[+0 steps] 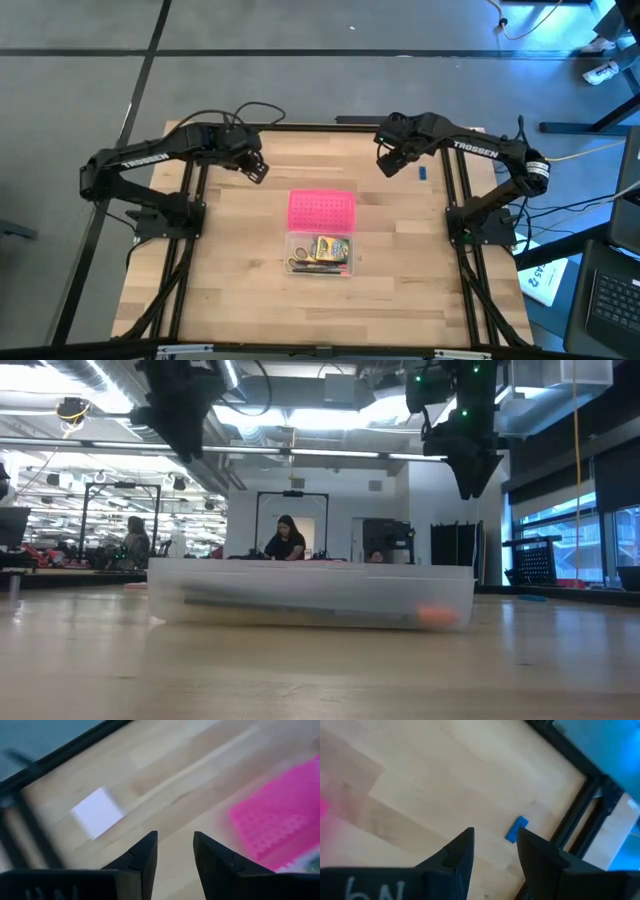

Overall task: Pack school essentials
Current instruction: Put the blue eraser into the pink supply box

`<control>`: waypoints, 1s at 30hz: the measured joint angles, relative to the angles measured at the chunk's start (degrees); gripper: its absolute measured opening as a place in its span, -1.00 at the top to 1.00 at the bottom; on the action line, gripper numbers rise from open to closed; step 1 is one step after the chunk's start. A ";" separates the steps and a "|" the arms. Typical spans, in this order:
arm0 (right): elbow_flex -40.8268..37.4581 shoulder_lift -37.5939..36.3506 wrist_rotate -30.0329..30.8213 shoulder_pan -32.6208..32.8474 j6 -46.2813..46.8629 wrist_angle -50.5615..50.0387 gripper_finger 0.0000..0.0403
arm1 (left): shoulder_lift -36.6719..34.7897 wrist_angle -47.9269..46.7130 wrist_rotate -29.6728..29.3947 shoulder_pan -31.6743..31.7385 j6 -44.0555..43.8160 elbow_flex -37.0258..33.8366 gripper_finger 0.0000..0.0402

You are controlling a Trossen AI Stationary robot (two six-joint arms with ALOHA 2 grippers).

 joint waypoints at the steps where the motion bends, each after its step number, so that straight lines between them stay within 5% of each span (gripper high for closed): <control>1: 0.00 0.01 -1.20 -0.36 -0.03 0.00 0.25 | 0.02 1.45 0.99 0.38 1.43 -0.56 0.41; 7: 0.00 0.02 -7.08 -1.79 0.22 -1.21 0.25 | 0.02 3.57 1.52 1.22 5.29 -2.13 0.41; 20: -0.02 0.02 2.55 -1.99 9.50 -3.41 0.31 | 0.00 7.72 1.46 1.20 13.24 -2.20 0.41; 30: -0.02 0.02 2.64 -1.99 10.99 -3.35 0.31 | 1.31 19.62 15.23 5.92 34.50 -2.20 0.41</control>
